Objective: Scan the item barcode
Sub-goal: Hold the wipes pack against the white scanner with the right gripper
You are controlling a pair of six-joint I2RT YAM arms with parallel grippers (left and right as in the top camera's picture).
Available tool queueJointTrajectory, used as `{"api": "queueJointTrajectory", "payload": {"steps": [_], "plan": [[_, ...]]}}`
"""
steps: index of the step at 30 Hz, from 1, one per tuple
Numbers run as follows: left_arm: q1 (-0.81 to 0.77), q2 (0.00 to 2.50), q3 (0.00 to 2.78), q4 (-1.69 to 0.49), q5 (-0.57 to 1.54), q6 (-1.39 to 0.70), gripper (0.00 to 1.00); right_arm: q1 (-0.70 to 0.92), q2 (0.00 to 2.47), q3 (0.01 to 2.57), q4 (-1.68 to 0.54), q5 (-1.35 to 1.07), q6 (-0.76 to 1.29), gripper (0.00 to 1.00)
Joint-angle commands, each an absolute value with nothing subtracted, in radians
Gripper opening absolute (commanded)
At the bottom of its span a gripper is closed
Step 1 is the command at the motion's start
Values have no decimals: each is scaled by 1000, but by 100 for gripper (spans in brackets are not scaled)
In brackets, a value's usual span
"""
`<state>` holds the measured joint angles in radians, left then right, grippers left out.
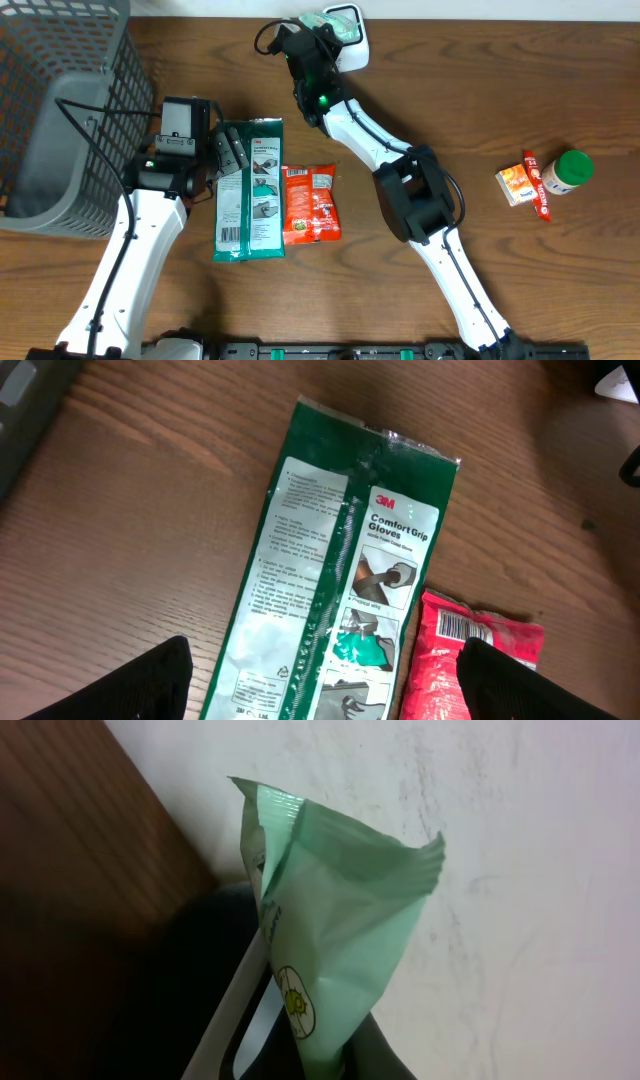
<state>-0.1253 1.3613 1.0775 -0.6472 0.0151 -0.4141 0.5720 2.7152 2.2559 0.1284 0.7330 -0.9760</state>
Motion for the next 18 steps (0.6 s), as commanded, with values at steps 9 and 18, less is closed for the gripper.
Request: {"api": "queueJointTrajectory", "payload": {"steps": [9, 18], "plan": [[-123, 1359, 1079, -647, -5, -401, 85, 569, 2732, 2257, 379, 732, -1165, 1], [-123, 1359, 1079, -648, -5, -401, 85, 557, 2733, 2257, 406, 666, -1165, 1]]}}
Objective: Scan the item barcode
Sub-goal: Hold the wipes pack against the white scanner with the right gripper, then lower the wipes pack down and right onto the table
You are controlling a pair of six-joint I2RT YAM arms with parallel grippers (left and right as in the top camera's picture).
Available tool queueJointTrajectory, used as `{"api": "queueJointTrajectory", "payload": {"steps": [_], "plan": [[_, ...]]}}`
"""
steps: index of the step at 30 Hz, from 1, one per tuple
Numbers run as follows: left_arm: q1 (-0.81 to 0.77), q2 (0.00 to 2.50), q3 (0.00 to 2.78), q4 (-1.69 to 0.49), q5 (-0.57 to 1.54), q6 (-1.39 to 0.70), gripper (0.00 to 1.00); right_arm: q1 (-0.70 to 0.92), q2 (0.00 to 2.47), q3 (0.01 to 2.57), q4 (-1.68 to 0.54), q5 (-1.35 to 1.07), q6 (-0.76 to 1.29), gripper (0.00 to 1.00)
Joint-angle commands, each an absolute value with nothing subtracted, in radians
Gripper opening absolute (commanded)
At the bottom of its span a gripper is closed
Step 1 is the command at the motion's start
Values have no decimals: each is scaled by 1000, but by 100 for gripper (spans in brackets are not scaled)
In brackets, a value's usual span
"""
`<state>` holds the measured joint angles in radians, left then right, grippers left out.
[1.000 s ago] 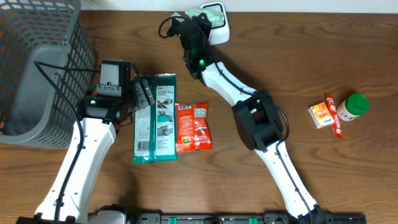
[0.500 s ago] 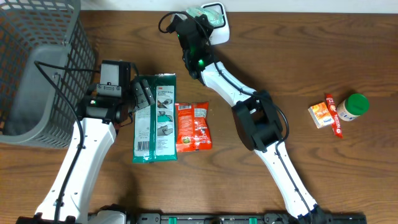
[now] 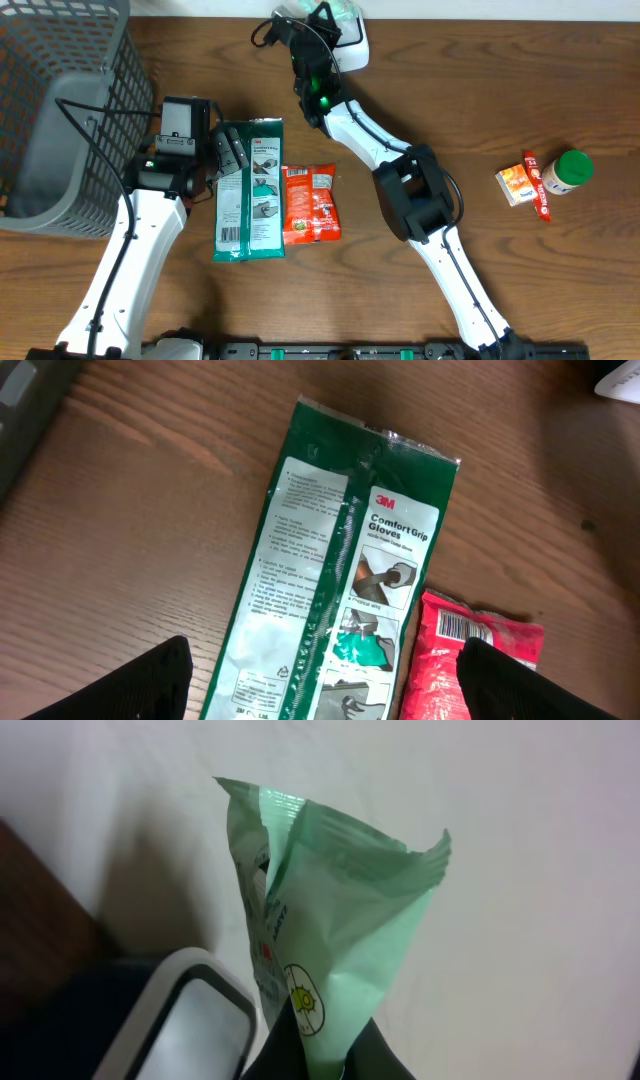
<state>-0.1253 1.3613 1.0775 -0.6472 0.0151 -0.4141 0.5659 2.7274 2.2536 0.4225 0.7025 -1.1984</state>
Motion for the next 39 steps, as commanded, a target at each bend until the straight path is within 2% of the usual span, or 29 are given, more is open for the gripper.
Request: {"api": "queueJointTrajectory", "payload": {"steps": [1, 6, 10, 18, 29, 39], "plan": [[-123, 1359, 1079, -648, -5, -401, 85, 553, 2733, 2257, 389, 663, -1124, 1], [-123, 1359, 1079, -648, -5, -401, 85, 534, 2733, 2257, 302, 653, -897, 1], [-123, 1359, 1079, -647, -5, -401, 85, 524, 2733, 2257, 222, 653, -799, 1], [-123, 1359, 1079, -648, -5, -401, 85, 539, 2733, 2257, 104, 653, -797, 1], [-123, 1359, 1079, -647, -5, -401, 85, 553, 2732, 2257, 157, 672, -795, 1], [-123, 1359, 1079, -647, -5, -401, 85, 551, 2650, 2257, 205, 691, -669, 1]]}}
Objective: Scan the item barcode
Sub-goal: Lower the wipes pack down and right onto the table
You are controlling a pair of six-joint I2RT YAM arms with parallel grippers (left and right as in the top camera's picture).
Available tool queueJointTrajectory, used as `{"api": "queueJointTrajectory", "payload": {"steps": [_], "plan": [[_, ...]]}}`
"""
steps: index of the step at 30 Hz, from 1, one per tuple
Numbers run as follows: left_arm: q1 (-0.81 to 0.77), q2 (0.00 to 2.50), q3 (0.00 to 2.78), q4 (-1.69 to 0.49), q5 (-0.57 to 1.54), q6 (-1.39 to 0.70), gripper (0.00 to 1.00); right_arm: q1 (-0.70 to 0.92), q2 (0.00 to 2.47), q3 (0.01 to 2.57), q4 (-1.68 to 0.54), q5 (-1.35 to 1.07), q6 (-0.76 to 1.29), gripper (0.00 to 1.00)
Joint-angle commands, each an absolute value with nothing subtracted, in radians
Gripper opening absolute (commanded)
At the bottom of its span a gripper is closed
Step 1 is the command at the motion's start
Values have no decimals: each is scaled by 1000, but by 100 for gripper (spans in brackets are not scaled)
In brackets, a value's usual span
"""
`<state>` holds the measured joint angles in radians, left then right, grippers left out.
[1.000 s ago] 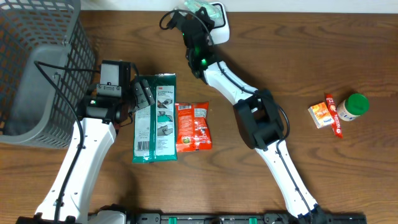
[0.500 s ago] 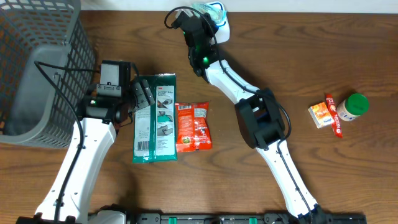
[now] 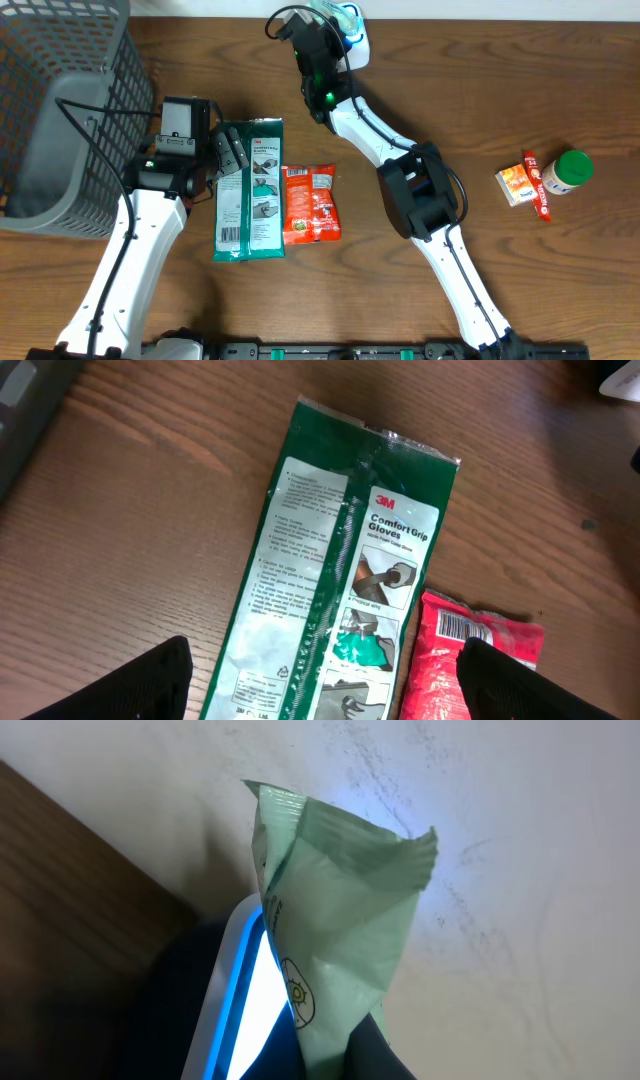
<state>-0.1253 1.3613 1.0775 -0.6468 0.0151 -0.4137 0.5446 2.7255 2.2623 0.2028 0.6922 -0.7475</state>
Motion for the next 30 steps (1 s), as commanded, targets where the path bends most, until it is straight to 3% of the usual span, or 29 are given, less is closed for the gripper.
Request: {"api": "queueJointTrajectory", "payload": {"steps": [1, 6, 11, 16, 25, 30], "plan": [[-123, 1359, 1079, -647, -5, -401, 85, 551, 2627, 2257, 200, 691, -666, 1], [-123, 1359, 1079, -647, -5, -401, 85, 553, 2501, 2257, 47, 699, -559, 1], [-123, 1359, 1079, -648, -5, -401, 85, 552, 2328, 2257, -363, 665, -264, 1], [-123, 1359, 1079, -647, -5, -401, 86, 522, 2135, 2257, -802, 482, -17, 1], [-123, 1359, 1079, -647, -5, -401, 85, 362, 2015, 2255, -1332, -18, 3, 1], [-123, 1359, 1079, -648, -5, -401, 85, 252, 2017, 2162, -1409, -145, 3, 1]]}}
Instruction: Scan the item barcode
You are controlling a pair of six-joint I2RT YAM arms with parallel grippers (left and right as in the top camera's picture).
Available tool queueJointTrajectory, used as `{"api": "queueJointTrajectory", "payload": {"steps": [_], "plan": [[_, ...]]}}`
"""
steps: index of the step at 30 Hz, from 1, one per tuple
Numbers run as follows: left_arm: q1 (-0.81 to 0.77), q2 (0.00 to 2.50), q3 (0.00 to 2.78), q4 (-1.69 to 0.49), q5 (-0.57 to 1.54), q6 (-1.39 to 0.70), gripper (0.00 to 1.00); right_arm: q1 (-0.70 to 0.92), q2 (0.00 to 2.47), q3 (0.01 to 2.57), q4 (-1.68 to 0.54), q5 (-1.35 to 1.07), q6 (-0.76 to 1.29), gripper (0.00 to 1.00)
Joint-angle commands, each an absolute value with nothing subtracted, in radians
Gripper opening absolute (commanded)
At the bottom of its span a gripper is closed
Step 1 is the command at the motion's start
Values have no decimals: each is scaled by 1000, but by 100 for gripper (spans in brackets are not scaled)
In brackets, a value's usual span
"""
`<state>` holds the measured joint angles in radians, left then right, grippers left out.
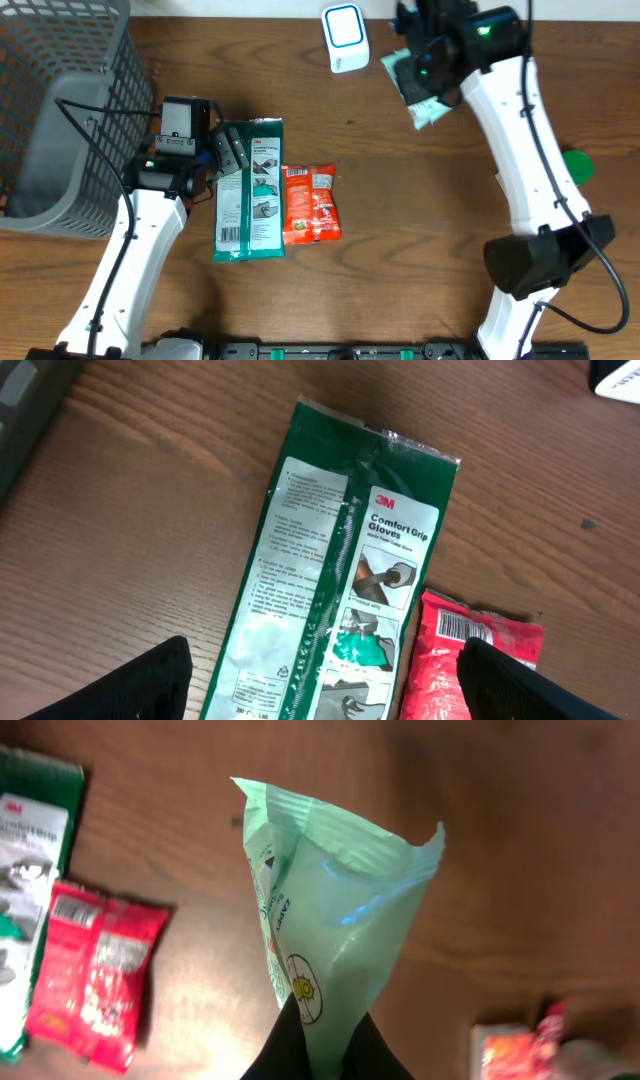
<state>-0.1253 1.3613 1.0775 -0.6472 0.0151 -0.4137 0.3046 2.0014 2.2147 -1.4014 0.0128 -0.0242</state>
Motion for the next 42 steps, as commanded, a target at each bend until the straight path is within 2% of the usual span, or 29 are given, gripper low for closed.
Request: {"api": "queueJointTrajectory", "payload": {"steps": [1, 7, 15, 26, 27, 29, 31, 33, 38, 42], "plan": [[-123, 1359, 1079, -647, -5, -401, 85, 233, 2017, 2136, -1406, -160, 3, 1], [-123, 1359, 1079, -648, -5, -401, 85, 133, 2017, 1936, -1350, -246, 3, 1], [-123, 1359, 1079, -647, -5, -401, 85, 72, 2017, 1662, -1185, -243, 2, 1], [-123, 1359, 1079, -647, -5, -401, 85, 69, 2017, 1486, -998, -93, -1, 1], [-123, 1359, 1079, -648, -5, -401, 85, 69, 2017, 1476, -986, -83, -1, 6], [-123, 1359, 1079, -647, -5, -401, 85, 69, 2017, 1457, -962, -62, -1, 34], [-123, 1359, 1079, -647, -5, -401, 85, 69, 2017, 1439, -939, -25, -1, 49], [-123, 1359, 1079, -648, -5, -401, 85, 69, 2017, 1418, -905, 22, -1, 56], [-123, 1359, 1079, -648, -5, -401, 85, 69, 2016, 1404, -851, 56, -1, 62], [-123, 1359, 1079, -647, -5, -401, 86, 69, 2011, 1407, -824, 56, -1, 73]]}}
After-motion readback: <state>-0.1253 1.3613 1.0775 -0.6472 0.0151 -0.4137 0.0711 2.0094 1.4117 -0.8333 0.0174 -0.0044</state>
